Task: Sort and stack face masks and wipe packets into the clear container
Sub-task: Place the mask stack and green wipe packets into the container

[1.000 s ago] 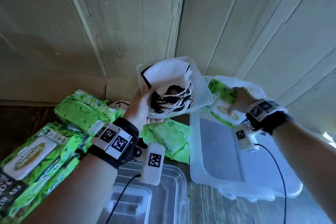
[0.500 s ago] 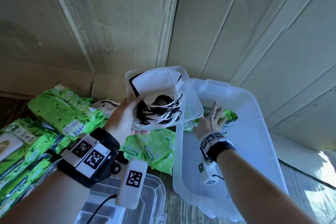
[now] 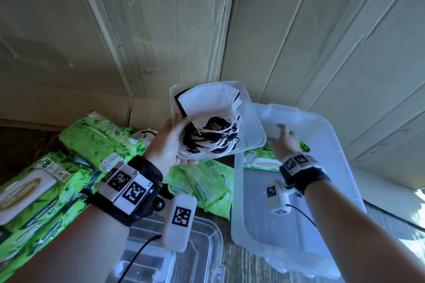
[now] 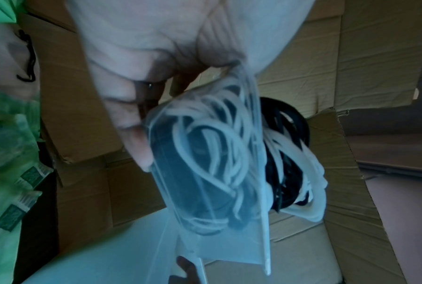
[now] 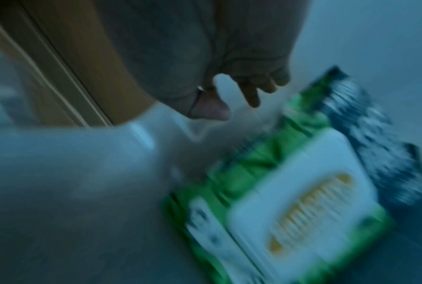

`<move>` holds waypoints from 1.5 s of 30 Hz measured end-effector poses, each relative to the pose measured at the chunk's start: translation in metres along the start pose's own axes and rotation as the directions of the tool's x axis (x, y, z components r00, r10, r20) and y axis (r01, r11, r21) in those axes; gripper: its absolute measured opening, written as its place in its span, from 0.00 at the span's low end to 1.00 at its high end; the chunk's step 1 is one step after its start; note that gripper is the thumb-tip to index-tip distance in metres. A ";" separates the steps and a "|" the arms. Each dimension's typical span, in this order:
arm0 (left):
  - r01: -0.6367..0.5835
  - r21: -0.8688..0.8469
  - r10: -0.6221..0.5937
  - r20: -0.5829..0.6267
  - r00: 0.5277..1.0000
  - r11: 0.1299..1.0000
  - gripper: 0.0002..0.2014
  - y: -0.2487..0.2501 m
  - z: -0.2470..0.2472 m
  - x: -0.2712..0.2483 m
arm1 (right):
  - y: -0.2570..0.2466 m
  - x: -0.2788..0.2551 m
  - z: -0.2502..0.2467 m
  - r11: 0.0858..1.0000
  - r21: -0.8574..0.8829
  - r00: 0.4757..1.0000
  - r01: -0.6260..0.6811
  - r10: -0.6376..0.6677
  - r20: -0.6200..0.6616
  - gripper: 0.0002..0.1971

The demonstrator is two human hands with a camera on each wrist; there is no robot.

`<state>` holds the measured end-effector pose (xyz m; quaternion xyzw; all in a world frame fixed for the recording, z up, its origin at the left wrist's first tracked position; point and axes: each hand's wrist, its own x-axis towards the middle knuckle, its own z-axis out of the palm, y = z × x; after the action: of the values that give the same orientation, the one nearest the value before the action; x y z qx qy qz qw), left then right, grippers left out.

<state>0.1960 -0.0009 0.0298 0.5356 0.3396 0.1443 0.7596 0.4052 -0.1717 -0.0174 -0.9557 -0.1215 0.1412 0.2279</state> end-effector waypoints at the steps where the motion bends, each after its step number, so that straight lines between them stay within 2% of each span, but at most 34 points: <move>1: -0.003 0.004 0.003 0.002 1.000 1.000 0.19 0.003 -0.004 -0.002 | -0.008 -0.001 -0.012 0.999 0.049 0.999 0.000 0.003 -0.049 0.34; 4: -0.008 0.017 0.008 0.003 1.000 1.000 0.22 0.013 -0.023 -0.006 | -0.043 -0.008 -0.052 0.980 0.189 0.988 0.052 -0.023 -0.152 0.29; 7: -0.024 0.018 0.025 -0.046 0.999 1.000 0.23 0.025 -0.052 -0.010 | -0.089 -0.024 -0.083 0.950 0.254 0.961 0.181 -0.115 -0.252 0.27; 10: -0.052 -0.002 0.052 -0.129 0.990 0.999 0.24 0.036 -0.088 -0.012 | -0.138 -0.048 -0.082 0.922 0.252 0.939 0.293 -0.229 -0.256 0.26; 14: -0.080 -0.014 0.074 -0.255 0.964 0.997 0.26 0.049 -0.137 -0.012 | -0.198 -0.077 -0.034 0.926 0.171 0.942 0.336 -0.330 -0.065 0.27; 17: -0.096 -0.022 0.085 -0.299 0.950 0.995 0.25 0.053 -0.174 -0.010 | -0.232 -0.090 0.026 0.938 0.044 0.923 0.343 -0.345 0.169 0.26; 19: -0.099 -0.024 0.086 -0.316 0.945 0.995 0.25 0.054 -0.197 -0.009 | -0.249 -0.097 0.070 0.927 -0.057 0.892 0.370 -0.338 0.302 0.27; 23: -0.075 -0.081 0.040 -0.371 0.928 0.994 0.25 0.052 -0.235 -0.008 | -0.271 -0.112 0.149 0.881 -0.095 0.774 0.464 -0.351 0.527 0.35; 25: -0.064 -0.087 0.026 -0.385 0.923 0.994 0.26 0.049 -0.252 -0.006 | -0.279 -0.115 0.176 0.868 -0.126 0.759 0.481 -0.340 0.556 0.44; 27: -0.068 -0.065 0.037 -0.384 0.923 0.996 0.25 0.047 -0.268 -0.008 | -0.286 -0.116 0.192 0.861 -0.153 0.769 0.485 -0.336 0.544 0.53; 31: -0.086 -0.045 0.064 -0.354 0.933 0.995 0.24 0.044 -0.293 -0.011 | -0.294 -0.109 0.207 0.872 -0.233 0.795 0.431 -0.244 0.555 0.63; 34: -0.066 -0.056 0.043 -0.338 0.940 0.996 0.25 0.043 -0.305 -0.008 | -0.295 -0.099 0.213 0.872 -0.256 0.789 0.418 -0.208 0.578 0.75; 35: -0.062 -0.059 0.039 -0.340 0.940 0.996 0.24 0.043 -0.308 -0.006 | -0.294 -0.098 0.212 0.879 -0.264 0.793 0.397 -0.183 0.581 0.73; 38: -0.048 -0.052 0.027 -0.341 0.940 0.997 0.25 0.044 -0.314 0.001 | -0.289 -0.101 0.205 0.893 -0.293 0.824 0.341 -0.134 0.550 0.57; 40: -0.028 -0.063 0.004 -0.352 0.936 0.998 0.27 0.046 -0.317 0.008 | -0.285 -0.103 0.205 0.906 -0.275 0.840 0.323 -0.140 0.524 0.55; 43: -0.014 -0.072 -0.013 -0.359 0.933 0.997 0.28 0.052 -0.315 0.012 | -0.283 -0.111 0.200 0.954 -0.096 0.836 0.286 -0.199 0.511 0.52; 45: -0.029 -0.067 0.004 -0.350 0.937 0.997 0.27 0.057 -0.313 0.012 | -0.284 -0.112 0.186 0.955 -0.039 0.860 0.294 -0.246 0.447 0.44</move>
<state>0.0036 0.2520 0.0164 0.4771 0.4592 0.2554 0.7045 0.1929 0.1158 -0.0191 -0.8835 -0.3096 0.3123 0.1612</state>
